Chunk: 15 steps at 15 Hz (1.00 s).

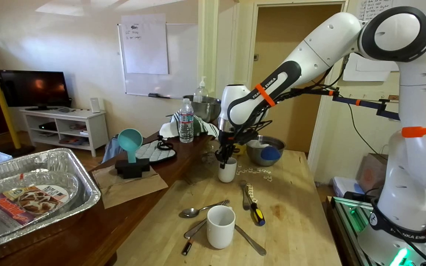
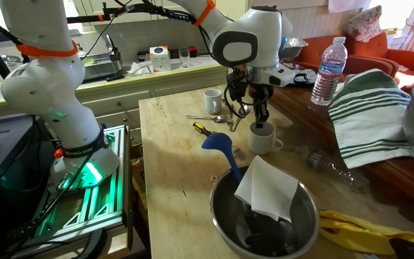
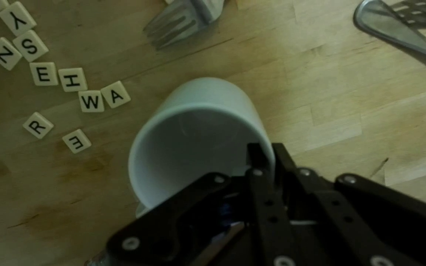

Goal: Move the screwdriver and the spoon to the left and make the cup stand

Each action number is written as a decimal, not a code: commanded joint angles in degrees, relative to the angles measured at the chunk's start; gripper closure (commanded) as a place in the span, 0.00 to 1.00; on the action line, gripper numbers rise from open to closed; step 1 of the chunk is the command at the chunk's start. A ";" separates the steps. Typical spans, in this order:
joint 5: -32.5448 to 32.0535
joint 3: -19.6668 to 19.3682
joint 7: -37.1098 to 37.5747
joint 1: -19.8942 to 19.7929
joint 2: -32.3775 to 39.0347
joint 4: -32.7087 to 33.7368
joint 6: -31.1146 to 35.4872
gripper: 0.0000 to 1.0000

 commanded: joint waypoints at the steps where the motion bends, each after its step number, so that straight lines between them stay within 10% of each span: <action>1: -1.39 -0.52 1.83 0.81 -0.19 -0.23 -0.32 0.97; 10: -1.54 -0.44 1.76 0.95 -0.58 0.05 -2.36 0.20; 15: -4.55 -0.36 1.36 1.94 -7.31 -0.23 -11.07 0.00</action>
